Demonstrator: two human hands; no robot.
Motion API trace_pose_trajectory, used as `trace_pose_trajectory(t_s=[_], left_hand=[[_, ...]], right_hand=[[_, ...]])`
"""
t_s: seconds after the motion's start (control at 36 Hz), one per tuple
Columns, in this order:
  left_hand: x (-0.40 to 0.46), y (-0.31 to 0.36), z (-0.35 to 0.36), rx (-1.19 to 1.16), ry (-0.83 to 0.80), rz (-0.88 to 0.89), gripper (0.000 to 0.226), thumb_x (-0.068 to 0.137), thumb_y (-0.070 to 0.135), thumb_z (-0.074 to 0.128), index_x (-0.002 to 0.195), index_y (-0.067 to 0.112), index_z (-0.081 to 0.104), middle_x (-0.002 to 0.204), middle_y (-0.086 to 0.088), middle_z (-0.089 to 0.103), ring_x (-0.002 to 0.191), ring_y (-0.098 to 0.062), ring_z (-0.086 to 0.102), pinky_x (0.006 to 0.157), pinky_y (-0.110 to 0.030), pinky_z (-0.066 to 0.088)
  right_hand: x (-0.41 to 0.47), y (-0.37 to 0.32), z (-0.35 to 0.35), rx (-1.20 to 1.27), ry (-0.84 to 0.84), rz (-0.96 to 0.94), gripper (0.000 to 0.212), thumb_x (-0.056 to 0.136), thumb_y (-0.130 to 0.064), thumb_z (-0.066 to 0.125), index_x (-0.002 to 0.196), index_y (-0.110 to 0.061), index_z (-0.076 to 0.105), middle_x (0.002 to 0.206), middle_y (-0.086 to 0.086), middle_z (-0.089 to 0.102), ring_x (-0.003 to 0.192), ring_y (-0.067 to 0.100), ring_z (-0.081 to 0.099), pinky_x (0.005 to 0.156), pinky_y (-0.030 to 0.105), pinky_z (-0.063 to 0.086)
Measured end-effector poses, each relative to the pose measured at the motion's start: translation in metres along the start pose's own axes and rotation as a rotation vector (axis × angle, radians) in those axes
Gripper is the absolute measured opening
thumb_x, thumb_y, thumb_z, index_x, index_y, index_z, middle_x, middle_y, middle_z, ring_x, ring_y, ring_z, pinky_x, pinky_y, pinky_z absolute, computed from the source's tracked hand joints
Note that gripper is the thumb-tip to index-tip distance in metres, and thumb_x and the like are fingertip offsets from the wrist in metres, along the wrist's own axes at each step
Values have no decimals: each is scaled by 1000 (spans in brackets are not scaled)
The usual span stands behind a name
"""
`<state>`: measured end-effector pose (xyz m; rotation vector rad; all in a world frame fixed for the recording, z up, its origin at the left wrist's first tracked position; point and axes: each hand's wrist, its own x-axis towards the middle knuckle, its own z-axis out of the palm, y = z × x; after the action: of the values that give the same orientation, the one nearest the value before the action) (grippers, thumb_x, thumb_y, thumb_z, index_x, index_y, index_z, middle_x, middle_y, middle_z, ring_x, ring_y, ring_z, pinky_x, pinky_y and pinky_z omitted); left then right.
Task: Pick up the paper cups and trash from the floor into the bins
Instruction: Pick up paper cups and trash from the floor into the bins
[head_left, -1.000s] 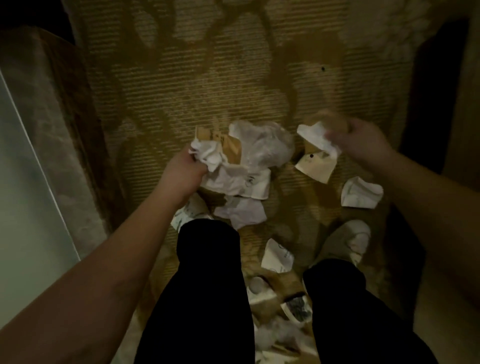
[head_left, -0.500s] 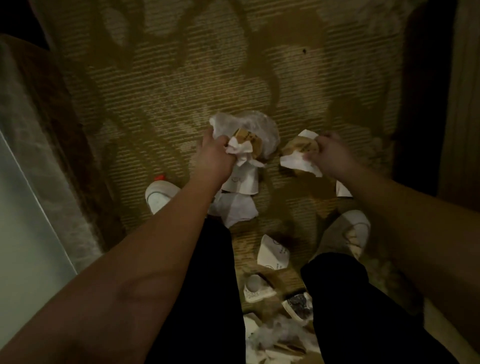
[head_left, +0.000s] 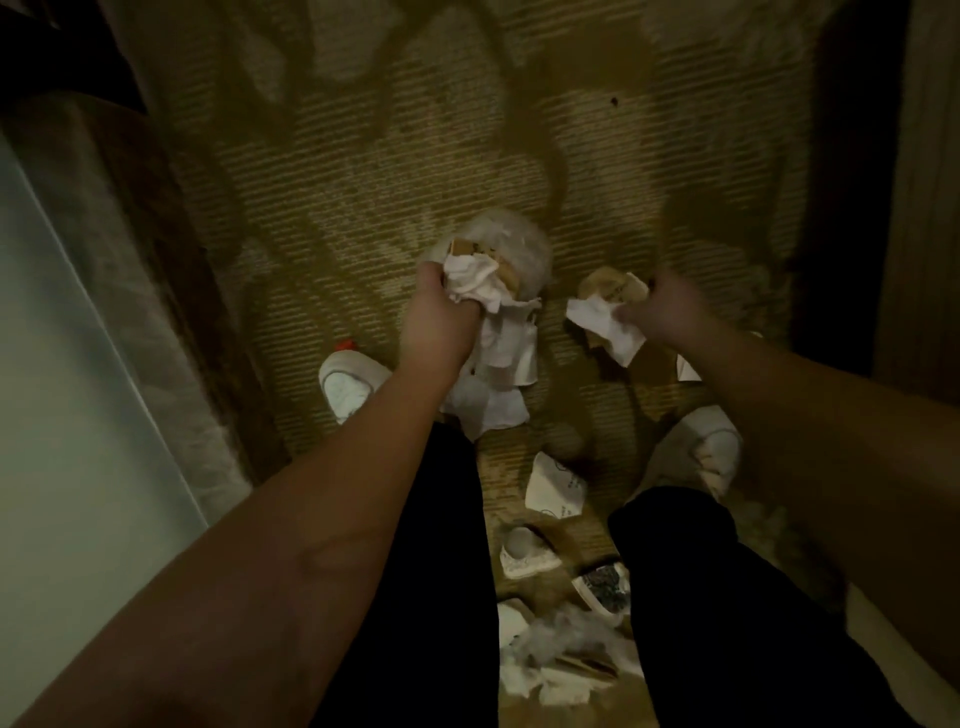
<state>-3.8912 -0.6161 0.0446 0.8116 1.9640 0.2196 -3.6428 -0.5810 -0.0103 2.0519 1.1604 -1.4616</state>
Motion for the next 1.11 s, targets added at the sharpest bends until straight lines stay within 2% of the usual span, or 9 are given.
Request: trace_pose_trajectory(t_s=[0.06, 0.17, 0.25, 0.39, 0.56, 0.75, 0.83, 0.94, 1.11], left_hand=[[-10, 8, -14, -45, 3, -26, 33, 94, 17, 58, 126, 12, 52, 98, 6, 58, 85, -10, 53, 57, -19, 36], [-31, 28, -46, -151, 7, -113, 35, 91, 16, 63, 125, 17, 53, 98, 9, 56, 92, -12, 54, 75, -22, 39], [-49, 45, -74, -214, 18, -153, 39, 87, 17, 69, 122, 20, 53, 103, 7, 59, 99, -17, 58, 87, -30, 47], [-85, 85, -124, -360, 29, -218, 50, 79, 18, 71, 126, 17, 54, 110, 2, 65, 104, -21, 64, 95, -41, 53], [-131, 140, -184, -560, 26, -214, 46, 78, 14, 74, 120, 22, 55, 110, 0, 68, 99, -21, 68, 90, -48, 57], [-182, 195, -243, -724, 24, -196, 50, 81, 9, 71, 128, 19, 57, 116, -4, 69, 104, -25, 69, 90, -47, 57], [-206, 215, -270, -810, 34, -193, 49, 85, 5, 70, 131, 15, 56, 116, -6, 69, 103, -25, 69, 84, -43, 59], [-239, 238, -313, -880, 35, -189, 42, 86, 5, 71, 122, 21, 56, 115, -4, 68, 104, -24, 68, 91, -47, 57], [-289, 260, -377, -977, 20, -158, 52, 85, 3, 72, 133, 10, 53, 120, -12, 68, 103, -30, 70, 86, -52, 58]], right_hand=[[-16, -2, -7, 14, 6, -5, 69, 83, -27, 77, 141, -7, 46, 138, 16, 55, 122, 32, 55, 99, 41, 47], [-60, -12, -27, 130, 23, 4, 58, 88, -25, 72, 139, -12, 49, 135, 10, 58, 120, 28, 56, 89, 31, 44], [-97, -22, -48, 204, 36, 31, 58, 87, -30, 73, 138, -12, 51, 133, 9, 60, 117, 28, 58, 94, 36, 49], [-170, -50, -92, 347, 30, 70, 61, 85, -34, 75, 137, -13, 51, 126, 4, 60, 111, 24, 59, 97, 43, 51], [-255, -89, -152, 447, 15, 28, 64, 88, -34, 72, 143, -17, 44, 130, 4, 58, 113, 25, 60, 96, 45, 52], [-339, -134, -208, 481, 65, -16, 73, 79, -47, 75, 141, -23, 46, 125, -2, 61, 107, 20, 62, 97, 46, 52], [-378, -152, -224, 530, 78, -49, 67, 80, -44, 76, 138, -23, 50, 116, -4, 64, 102, 17, 65, 93, 43, 54], [-433, -179, -242, 568, 73, -86, 65, 81, -43, 76, 137, -22, 51, 115, -3, 66, 100, 18, 67, 92, 43, 56], [-503, -214, -257, 613, 63, -142, 73, 70, -47, 81, 134, -22, 54, 114, -2, 69, 101, 20, 69, 91, 44, 57]])
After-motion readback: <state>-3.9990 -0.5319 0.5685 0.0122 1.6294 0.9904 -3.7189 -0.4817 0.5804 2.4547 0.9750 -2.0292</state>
